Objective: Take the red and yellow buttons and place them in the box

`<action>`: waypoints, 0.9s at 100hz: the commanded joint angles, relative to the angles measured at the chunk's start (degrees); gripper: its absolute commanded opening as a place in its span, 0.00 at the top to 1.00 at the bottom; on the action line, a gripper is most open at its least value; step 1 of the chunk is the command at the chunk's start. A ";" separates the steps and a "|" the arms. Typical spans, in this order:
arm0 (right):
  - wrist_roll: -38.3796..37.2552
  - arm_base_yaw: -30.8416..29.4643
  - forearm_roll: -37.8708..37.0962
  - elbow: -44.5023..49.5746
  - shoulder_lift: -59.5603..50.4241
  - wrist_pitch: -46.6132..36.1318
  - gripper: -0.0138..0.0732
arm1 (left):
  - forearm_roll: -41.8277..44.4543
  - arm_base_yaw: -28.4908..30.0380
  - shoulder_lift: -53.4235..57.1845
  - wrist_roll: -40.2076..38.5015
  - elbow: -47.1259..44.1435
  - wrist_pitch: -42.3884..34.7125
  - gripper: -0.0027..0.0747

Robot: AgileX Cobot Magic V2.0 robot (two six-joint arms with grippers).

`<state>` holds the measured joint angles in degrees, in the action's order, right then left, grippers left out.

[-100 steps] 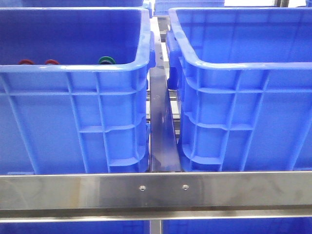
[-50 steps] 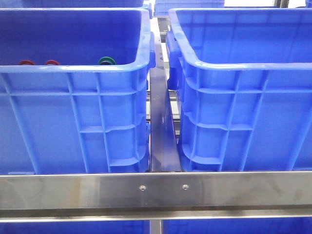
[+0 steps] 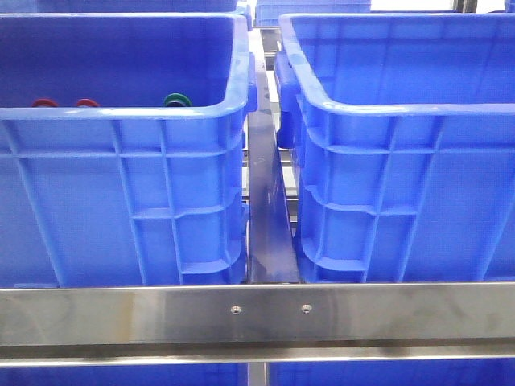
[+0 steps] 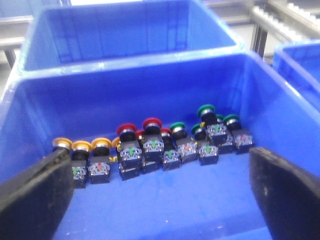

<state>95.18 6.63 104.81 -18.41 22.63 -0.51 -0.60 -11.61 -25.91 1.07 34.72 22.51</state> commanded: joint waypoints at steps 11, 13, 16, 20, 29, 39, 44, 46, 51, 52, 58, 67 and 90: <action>0.67 -0.36 -0.62 -1.51 -0.09 2.32 0.10 | -0.27 -0.02 6.96 -0.46 -4.71 -8.76 0.11; 0.67 -0.36 -0.62 -1.51 -0.09 2.33 0.10 | -0.27 -0.02 7.65 -0.46 -5.32 -9.21 0.11; 0.67 -0.36 -0.62 -1.51 -0.09 2.33 0.10 | -0.53 -0.02 8.43 -0.51 -5.99 -9.73 0.11; 0.67 -0.36 -0.62 -1.51 -0.09 2.33 0.10 | -0.88 -0.02 9.30 -0.51 -6.66 -10.53 0.11; 0.67 -0.36 -0.62 -1.51 -0.09 2.26 0.16 | -1.15 -0.02 10.03 -0.51 -7.24 -11.11 0.12; 0.67 -0.36 -0.62 -1.51 -0.09 1.68 0.30 | -1.15 -0.02 10.03 -0.51 -7.24 -11.63 0.20; 0.67 -0.36 -0.62 -1.51 -0.09 1.32 0.40 | -1.15 -0.02 10.03 -0.51 -7.24 -11.66 0.29; 0.67 -0.36 -0.62 -1.51 -0.09 1.18 0.45 | -1.15 -0.02 10.03 -0.51 -7.24 -11.66 0.31; 0.67 -0.36 -0.62 -1.51 -0.09 1.08 0.57 | -1.15 -0.02 10.03 -0.51 -7.24 -11.76 0.43; 0.67 -0.36 -0.62 -1.51 -0.09 1.08 0.61 | -1.15 -0.02 10.03 -0.51 -7.24 -11.76 0.45; 0.67 -0.36 -0.62 -1.51 -0.09 1.08 0.74 | -1.15 -0.02 10.03 -0.51 -7.24 -11.76 0.60; 0.67 -0.36 -0.62 -1.51 -0.09 1.08 0.93 | -1.15 -0.02 10.03 -0.51 -7.24 -11.76 0.82; 0.67 -0.36 -0.52 -1.51 -0.09 1.08 0.92 | -1.15 -0.02 10.03 -0.51 -7.24 -11.76 0.99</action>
<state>95.29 6.63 104.61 -18.35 22.51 -0.56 -1.21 -11.61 -15.49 0.97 26.03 15.51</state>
